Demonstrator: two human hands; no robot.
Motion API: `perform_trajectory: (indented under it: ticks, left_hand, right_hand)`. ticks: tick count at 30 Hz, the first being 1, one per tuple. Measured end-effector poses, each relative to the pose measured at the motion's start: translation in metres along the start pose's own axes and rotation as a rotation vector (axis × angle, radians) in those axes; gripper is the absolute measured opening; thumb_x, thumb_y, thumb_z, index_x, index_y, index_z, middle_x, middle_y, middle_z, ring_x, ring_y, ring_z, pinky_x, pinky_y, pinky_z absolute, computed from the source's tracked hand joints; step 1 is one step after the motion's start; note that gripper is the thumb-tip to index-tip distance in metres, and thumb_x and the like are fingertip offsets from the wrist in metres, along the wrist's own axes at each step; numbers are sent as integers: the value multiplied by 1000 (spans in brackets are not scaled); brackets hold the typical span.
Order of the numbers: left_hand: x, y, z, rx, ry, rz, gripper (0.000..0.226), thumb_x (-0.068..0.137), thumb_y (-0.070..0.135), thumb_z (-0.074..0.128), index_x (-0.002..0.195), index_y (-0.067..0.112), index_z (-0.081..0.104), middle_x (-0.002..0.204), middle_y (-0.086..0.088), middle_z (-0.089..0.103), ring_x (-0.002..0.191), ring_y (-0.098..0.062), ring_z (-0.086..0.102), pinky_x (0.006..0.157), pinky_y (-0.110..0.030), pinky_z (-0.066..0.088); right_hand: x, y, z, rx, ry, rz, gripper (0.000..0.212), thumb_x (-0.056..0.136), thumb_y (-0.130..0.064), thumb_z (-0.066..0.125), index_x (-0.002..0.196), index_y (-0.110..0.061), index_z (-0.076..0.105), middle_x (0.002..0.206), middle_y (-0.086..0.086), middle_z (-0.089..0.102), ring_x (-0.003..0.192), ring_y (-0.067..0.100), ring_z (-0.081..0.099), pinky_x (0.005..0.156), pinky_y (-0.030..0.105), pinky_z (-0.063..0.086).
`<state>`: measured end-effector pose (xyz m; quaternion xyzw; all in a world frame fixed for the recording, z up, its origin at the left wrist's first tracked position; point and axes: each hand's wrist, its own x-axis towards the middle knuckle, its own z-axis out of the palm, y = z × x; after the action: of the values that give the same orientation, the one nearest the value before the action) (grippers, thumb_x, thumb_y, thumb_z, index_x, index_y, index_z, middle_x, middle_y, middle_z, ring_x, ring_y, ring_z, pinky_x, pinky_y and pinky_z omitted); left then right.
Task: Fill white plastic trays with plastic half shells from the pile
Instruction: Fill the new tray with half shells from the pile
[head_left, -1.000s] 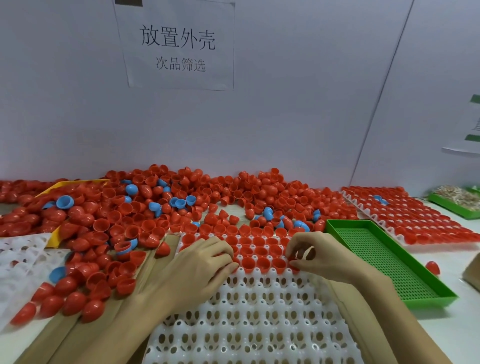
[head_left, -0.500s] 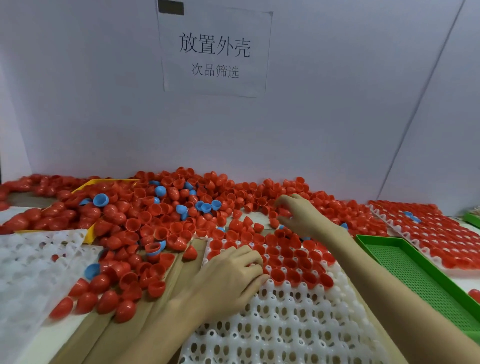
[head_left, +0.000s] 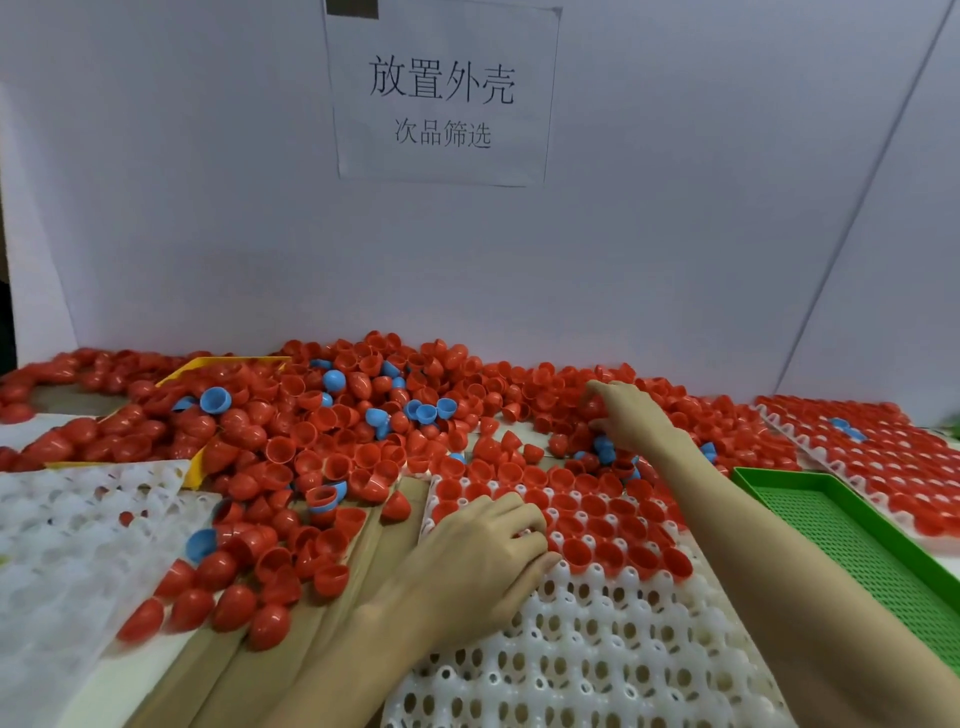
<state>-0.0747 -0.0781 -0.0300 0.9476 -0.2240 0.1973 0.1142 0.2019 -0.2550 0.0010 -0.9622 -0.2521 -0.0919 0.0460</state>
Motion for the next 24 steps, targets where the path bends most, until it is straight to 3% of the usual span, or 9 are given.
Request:
perform_trajectory:
  ticks: [4,8,10,13,20,24]
  left_hand:
    - [0,-1,2,-10,19,-9,42,111,38,36,103,21,74,110,12,64,103,-4,55,89,-27,47]
    - [0,0,5,-11,63,-9,41,109,38,39,100,22,75,107,13,65,100,-3,57,87,-26,49]
    - [0,0,6,-27,65,-14,42,109,40,38,101,21,75,108,14,65,101,-3,57,88,-28,49]
    - [0,0,6,-41,62,-22,45,108,42,35,103,21,75,109,15,64,101,-2,57,88,-28,49]
    - [0,1,6,-47,75,-31,45,108,42,36,104,21,75,108,16,64,100,-1,56,88,-27,49]
    - [1,1,8,-46,73,-29,45,108,42,36,104,21,75,109,16,64,101,-1,56,89,-27,49]
  right_hand:
    - [-18,4,-8,308,85,-54,23,90,-23,82,107,-19,68,116,-1,71,105,18,63,88,32,49]
    - [-43,8,-16,476,134,-67,15,88,-27,84,96,-24,71,98,-11,70,92,5,66,70,10,49]
    - [-54,11,-18,498,146,-82,11,93,-19,80,102,-19,75,102,-7,73,95,7,69,78,13,55]
    - [-69,14,-19,577,150,-47,18,98,-9,71,116,-11,74,110,0,75,98,13,72,89,27,60]
    - [-97,18,-25,1093,100,76,25,111,-11,47,130,-1,58,110,18,75,92,25,78,80,29,64]
    - [-116,21,-27,1209,87,63,24,108,-23,55,121,-7,67,99,13,78,82,20,75,73,24,61]
